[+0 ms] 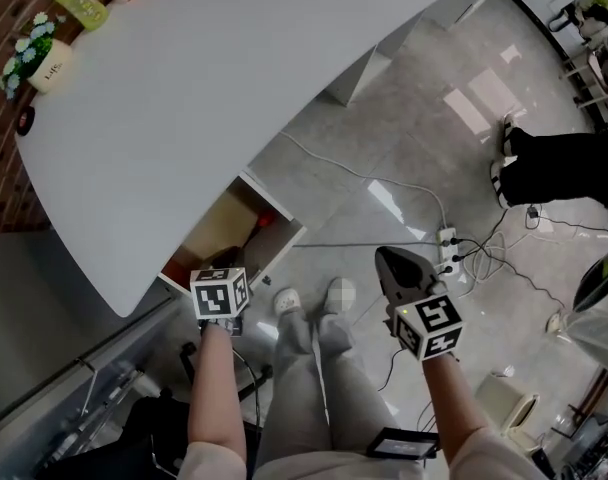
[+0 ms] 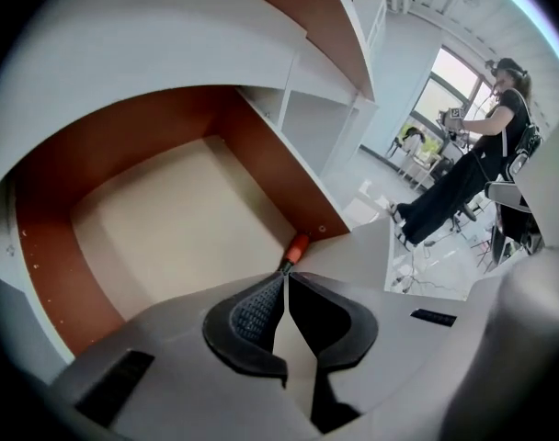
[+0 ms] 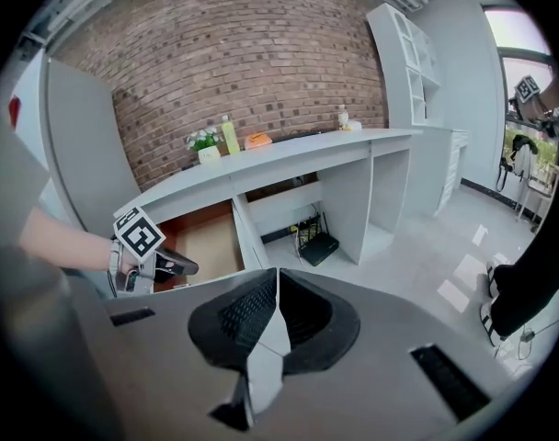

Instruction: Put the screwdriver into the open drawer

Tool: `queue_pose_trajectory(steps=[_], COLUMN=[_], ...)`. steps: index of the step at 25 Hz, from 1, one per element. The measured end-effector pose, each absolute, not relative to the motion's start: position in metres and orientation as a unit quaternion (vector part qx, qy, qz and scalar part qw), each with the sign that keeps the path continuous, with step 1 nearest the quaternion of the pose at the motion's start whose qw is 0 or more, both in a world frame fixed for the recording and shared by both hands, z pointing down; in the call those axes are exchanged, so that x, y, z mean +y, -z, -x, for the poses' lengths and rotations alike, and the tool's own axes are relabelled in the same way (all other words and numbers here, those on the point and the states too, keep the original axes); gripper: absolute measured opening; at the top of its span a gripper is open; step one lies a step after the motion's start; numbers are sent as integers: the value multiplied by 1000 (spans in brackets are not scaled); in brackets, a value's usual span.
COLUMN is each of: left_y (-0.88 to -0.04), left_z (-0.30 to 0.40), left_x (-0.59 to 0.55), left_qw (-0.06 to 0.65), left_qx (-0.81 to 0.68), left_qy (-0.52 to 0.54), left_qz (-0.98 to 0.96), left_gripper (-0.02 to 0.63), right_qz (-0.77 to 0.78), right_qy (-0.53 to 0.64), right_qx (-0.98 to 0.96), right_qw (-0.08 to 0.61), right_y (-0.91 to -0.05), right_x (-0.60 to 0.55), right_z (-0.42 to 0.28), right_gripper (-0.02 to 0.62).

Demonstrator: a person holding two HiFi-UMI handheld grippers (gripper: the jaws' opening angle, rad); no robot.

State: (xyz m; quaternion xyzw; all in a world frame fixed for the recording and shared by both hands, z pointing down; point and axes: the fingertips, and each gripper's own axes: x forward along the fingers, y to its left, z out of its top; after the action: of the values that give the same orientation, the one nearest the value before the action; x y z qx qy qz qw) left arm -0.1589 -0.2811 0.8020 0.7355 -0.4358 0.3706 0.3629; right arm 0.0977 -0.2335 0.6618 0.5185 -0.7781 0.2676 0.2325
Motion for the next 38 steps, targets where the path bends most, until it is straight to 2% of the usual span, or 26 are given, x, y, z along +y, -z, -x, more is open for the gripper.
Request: queue_pose_trajectory(steps=[16, 25, 38], left_y=[-688, -607, -515], left_z=[158, 149, 159], left_x=[-270, -264, -267], left_qw=[339, 283, 241], left_qx=[-454, -447, -485], left_qy=[-300, -280, -211], left_qz=[-767, -801, -814], left_gripper=[12, 11, 11], right_qz=[-529, -544, -557], right_qy=[-237, -203, -165], right_qx=[-785, -788, -792], right_qw=[218, 207, 189], right_y=[-572, -508, -446], right_x=[-231, -236, -229], right_z=[-96, -99, -106], right_gripper=[21, 21, 21])
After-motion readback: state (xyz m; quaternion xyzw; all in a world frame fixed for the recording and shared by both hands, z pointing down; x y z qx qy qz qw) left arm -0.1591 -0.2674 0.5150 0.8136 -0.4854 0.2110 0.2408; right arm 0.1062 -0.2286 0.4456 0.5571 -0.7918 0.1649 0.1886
